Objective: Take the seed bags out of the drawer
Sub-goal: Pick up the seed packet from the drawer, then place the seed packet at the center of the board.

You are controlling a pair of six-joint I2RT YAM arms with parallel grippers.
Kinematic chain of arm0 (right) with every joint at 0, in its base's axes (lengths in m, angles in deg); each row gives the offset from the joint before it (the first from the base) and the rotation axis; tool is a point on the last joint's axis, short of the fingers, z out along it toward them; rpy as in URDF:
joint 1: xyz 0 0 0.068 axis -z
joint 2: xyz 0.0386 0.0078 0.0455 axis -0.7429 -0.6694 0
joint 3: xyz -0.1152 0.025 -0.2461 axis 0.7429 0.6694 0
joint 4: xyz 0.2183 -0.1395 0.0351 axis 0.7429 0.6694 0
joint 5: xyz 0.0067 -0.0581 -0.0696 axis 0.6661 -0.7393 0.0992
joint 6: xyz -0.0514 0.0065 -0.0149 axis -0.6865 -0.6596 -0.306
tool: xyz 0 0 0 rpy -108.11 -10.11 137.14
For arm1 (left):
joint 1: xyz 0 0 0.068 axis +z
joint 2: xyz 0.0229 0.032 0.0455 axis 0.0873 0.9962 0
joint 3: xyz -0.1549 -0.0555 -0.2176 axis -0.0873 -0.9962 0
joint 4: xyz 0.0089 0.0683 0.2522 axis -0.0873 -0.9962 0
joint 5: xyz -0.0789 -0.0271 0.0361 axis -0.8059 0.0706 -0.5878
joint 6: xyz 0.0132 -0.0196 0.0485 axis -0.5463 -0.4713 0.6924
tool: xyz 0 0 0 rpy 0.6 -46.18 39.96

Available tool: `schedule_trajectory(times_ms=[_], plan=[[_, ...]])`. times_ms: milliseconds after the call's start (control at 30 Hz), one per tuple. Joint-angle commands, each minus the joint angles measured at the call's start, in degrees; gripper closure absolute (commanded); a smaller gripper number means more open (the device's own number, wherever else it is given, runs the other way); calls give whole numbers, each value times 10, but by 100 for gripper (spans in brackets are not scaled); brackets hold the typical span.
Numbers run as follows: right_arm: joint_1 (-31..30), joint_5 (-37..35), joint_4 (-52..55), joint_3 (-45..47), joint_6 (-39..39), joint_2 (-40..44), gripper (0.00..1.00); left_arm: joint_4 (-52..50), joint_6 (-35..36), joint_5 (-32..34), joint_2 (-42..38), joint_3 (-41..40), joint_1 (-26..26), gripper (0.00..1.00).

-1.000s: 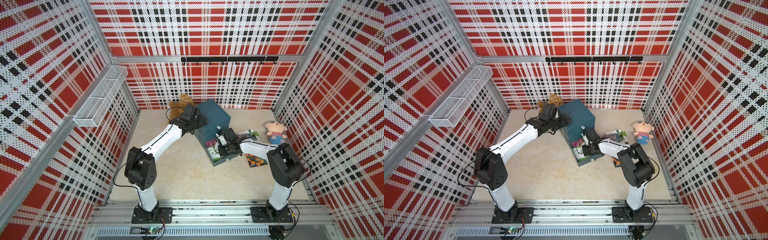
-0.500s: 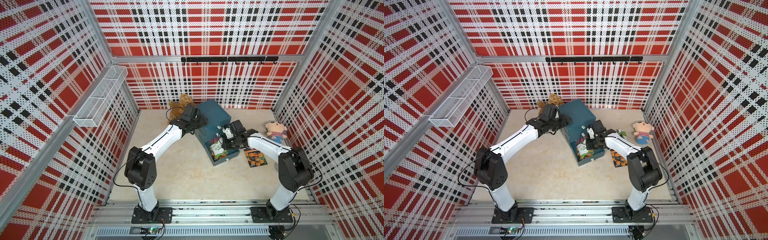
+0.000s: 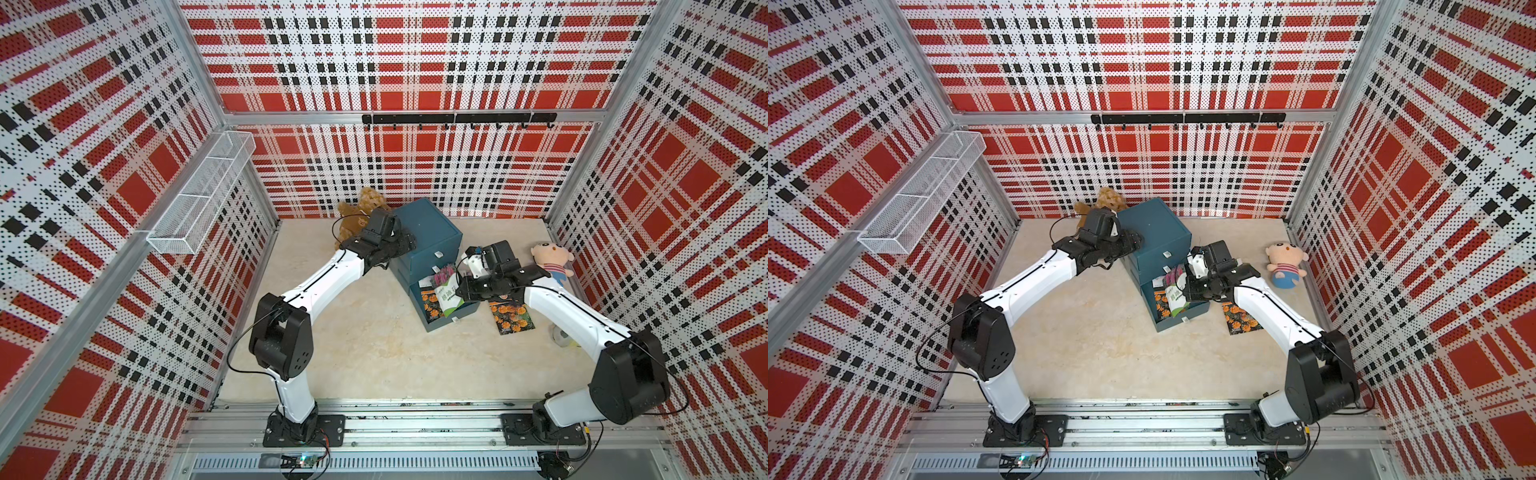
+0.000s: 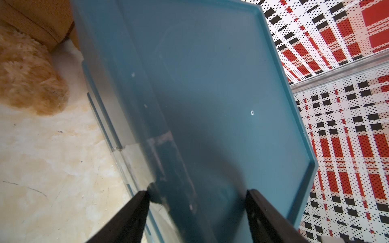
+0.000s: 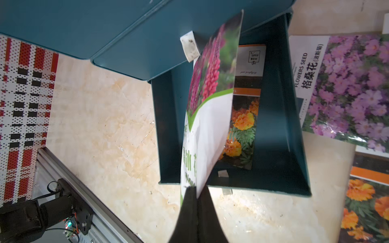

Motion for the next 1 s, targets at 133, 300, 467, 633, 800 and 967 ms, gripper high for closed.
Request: schedule_trajectory(times_ms=[133, 300, 467, 633, 800, 967], plan=[[93, -90, 37, 52, -5, 130, 100, -44, 8, -12, 30, -25, -6, 24], [163, -157, 24, 70, -25, 144, 100, -42, 9, -17, 36, -21, -7, 24], [184, -173, -2, 80, -42, 67, 100, -40, 10, -23, 42, -15, -8, 24], [187, -180, -17, 87, -51, 1, 100, -38, 10, -28, 48, -11, -10, 24], [195, -218, -10, 83, -52, -40, 97, -37, 11, -30, 51, -8, -11, 24], [199, -246, -8, 83, -42, -35, 62, -37, 11, -31, 49, -10, -12, 24]])
